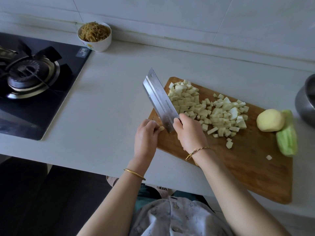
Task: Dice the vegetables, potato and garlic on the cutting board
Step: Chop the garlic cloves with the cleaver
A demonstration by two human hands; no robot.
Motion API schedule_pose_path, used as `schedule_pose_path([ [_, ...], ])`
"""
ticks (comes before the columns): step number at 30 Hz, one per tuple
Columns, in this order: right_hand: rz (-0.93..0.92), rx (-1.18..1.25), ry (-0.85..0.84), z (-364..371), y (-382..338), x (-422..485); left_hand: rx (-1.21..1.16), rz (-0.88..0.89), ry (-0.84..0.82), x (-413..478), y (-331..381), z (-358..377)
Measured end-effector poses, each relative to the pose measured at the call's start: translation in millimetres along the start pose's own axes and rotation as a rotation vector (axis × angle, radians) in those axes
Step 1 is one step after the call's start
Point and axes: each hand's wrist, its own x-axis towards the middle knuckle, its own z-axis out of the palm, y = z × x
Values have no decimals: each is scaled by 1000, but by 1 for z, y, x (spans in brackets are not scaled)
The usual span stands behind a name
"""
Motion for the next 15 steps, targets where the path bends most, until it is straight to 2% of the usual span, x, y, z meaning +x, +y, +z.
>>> schedule_pose_path([
  [15, -52, -146, -104, 2, -12, 7, 21, 63, 40, -1, -2, 2],
])
